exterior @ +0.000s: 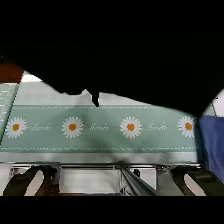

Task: Fold the shirts.

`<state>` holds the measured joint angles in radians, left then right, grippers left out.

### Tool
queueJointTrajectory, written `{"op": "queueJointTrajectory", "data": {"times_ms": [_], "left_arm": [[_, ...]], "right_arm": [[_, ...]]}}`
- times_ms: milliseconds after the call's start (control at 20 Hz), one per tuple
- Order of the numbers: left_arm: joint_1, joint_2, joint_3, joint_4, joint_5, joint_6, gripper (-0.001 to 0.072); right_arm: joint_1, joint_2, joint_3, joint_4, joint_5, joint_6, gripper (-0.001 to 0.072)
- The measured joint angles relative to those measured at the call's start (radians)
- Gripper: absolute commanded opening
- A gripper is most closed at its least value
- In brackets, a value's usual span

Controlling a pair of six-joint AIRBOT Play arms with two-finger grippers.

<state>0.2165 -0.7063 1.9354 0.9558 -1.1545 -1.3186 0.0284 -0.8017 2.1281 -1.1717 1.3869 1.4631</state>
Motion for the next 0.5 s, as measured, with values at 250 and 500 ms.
{"op": "queueJointTrajectory", "data": {"times_ms": [250, 500], "left_arm": [[0.003, 0.093, 0.013, 0.144, -0.003, -0.041, 0.0043], [0.003, 0.048, -0.034, 0.099, -0.114, -0.055, 0.0043]], "right_arm": [[0.000, 0.063, -0.005, -0.037, 0.098, 0.008, 0.0024], [0.000, 0.075, -0.121, -0.036, 0.183, 0.020, 0.0024]]}}
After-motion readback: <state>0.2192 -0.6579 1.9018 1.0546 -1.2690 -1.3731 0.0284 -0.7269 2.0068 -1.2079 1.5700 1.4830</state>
